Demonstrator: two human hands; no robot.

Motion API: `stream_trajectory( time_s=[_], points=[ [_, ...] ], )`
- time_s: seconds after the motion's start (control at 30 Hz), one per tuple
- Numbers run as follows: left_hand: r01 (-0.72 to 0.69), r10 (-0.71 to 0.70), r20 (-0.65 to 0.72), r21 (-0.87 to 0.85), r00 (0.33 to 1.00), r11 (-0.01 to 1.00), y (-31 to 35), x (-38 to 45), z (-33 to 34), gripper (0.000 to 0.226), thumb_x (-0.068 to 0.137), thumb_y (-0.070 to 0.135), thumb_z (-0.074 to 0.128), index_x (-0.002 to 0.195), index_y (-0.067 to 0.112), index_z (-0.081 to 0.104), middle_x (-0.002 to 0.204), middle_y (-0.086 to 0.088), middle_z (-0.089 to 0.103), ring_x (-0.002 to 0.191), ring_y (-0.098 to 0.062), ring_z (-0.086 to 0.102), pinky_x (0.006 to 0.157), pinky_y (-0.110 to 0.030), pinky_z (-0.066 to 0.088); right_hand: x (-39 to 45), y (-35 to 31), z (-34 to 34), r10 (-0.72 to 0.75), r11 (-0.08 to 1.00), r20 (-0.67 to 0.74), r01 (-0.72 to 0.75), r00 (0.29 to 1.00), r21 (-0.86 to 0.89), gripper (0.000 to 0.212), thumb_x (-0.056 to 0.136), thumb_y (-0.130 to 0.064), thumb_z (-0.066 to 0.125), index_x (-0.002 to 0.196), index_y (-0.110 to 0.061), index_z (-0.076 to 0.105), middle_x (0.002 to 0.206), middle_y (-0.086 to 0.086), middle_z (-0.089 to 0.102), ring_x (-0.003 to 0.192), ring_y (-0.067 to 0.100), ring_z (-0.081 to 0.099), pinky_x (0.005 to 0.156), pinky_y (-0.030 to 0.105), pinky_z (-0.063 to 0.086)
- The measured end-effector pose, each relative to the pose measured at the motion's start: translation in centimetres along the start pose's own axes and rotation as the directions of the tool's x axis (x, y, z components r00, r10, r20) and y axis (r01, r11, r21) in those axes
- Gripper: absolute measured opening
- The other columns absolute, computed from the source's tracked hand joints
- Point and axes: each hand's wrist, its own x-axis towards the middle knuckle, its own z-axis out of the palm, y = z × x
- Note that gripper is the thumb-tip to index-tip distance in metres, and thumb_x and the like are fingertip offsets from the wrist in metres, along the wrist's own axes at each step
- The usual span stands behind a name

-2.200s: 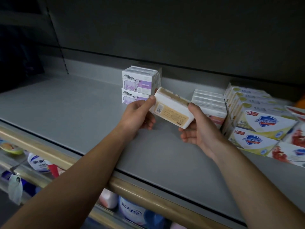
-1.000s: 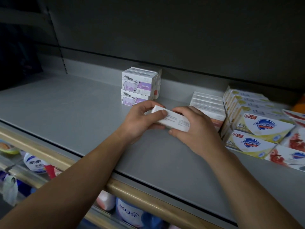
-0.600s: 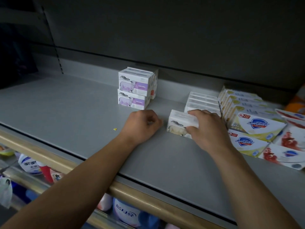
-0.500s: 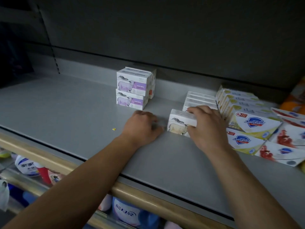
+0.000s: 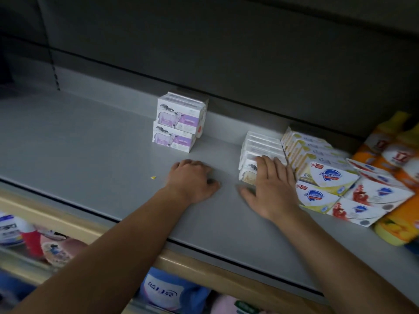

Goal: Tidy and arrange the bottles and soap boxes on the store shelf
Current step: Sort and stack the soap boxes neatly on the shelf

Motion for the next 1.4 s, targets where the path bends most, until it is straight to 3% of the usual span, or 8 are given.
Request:
stream_trajectory(
  time_s=[0.27,0.5,0.63,0.83,0.97,1.07,1.17,1.4],
  points=[
    [0.002,-0.002,-0.010,-0.023,1.000,1.000,0.0,0.1,0.0,0.053,0.083,0.060,0.043,0.128,0.033,0.057,0.136,0.008,0.055,0.131,-0.021,0.043,0.111,-0.037,0.031,0.6,0.5,0.5,-0.018,0.998,-0.049,0.020,0.999,0.056,0.087,0.084,-0.074,0.023,0.154,-0.022,0.016,0.161,-0.003,0.016,0.148,0.025,0.009,0.120,0.045,-0.003],
    [0.021,-0.021,-0.006,-0.044,1.000,0.999,0.0,0.0,0.0,0.068,0.073,0.067,0.036,0.131,0.036,0.055,0.138,0.009,0.054,0.133,-0.020,0.043,0.112,-0.037,0.031,0.6,0.4,1.1,-0.009,0.996,-0.143,0.022,0.990,0.090,0.079,0.083,-0.064,0.033,0.149,-0.021,0.031,0.155,-0.001,0.032,0.144,0.029,0.021,0.118,0.046,0.005],
    [0.021,-0.024,-0.028,-0.086,0.999,0.996,0.1,-0.1,-0.4,0.060,0.078,0.063,0.050,0.129,0.032,0.058,0.133,0.003,0.058,0.126,-0.024,0.050,0.105,-0.038,0.040,0.6,0.2,1.3,0.019,0.990,-0.182,0.006,0.983,0.139,0.069,0.086,-0.053,0.052,0.144,-0.018,0.040,0.150,0.001,0.040,0.141,0.030,0.029,0.118,0.047,0.010],
    [0.021,-0.084,-0.298,-0.209,0.951,0.978,0.4,1.0,-3.0,0.048,0.080,0.037,0.070,0.123,0.015,0.063,0.126,-0.011,0.058,0.115,-0.035,0.053,0.099,-0.037,0.044,1.0,0.2,1.0,0.040,0.975,-0.183,0.002,0.982,0.223,0.062,0.086,-0.049,0.054,0.141,-0.021,0.043,0.146,-0.003,0.043,0.140,0.027,0.029,0.118,0.045,0.010],
    [0.099,-0.316,-0.525,-0.400,0.790,0.911,-0.6,3.9,-5.5,0.051,0.081,0.035,0.072,0.122,0.008,0.059,0.129,-0.016,0.052,0.119,-0.033,0.049,0.102,-0.031,0.036,1.3,0.6,0.6,0.042,0.959,-0.168,0.007,0.985,0.284,0.060,0.089,-0.051,0.050,0.142,-0.025,0.041,0.148,-0.006,0.040,0.142,0.025,0.023,0.118,0.042,0.006],
    [0.228,-0.570,-0.425,-0.625,0.703,0.747,-2.6,6.3,-6.7,0.076,0.078,0.042,0.074,0.137,0.009,0.041,0.139,-0.013,0.042,0.127,-0.029,0.045,0.109,-0.034,0.035,1.3,0.6,0.2,0.054,0.947,-0.172,0.004,0.984,0.322,0.057,0.090,-0.051,0.049,0.141,-0.025,0.044,0.149,-0.006,0.040,0.145,0.024,0.021,0.118,0.042,0.009],
    [0.260,-0.628,-0.263,-0.745,0.732,0.615,-4.0,8.0,-6.5,0.097,0.067,0.048,0.082,0.142,0.015,0.030,0.139,-0.005,0.046,0.122,-0.022,0.050,0.103,-0.033,0.041,1.3,0.4,-0.1,0.063,0.927,-0.192,0.014,0.979,0.375,0.056,0.089,-0.049,0.052,0.138,-0.023,0.049,0.148,-0.005,0.043,0.145,0.026,0.023,0.117,0.044,0.013],
    [0.299,-0.630,-0.195,-0.752,0.751,0.588,-4.4,9.9,-5.4,0.134,0.048,0.050,0.091,0.150,0.031,0.006,0.154,-0.005,0.027,0.133,-0.036,0.043,0.097,-0.055,0.049,1.1,0.0,-0.5,0.070,0.906,-0.284,0.059,0.956,0.419,0.053,0.079,-0.046,0.050,0.121,-0.016,0.063,0.130,0.003,0.058,0.124,0.031,0.047,0.105,0.048,0.033]
  ],
)
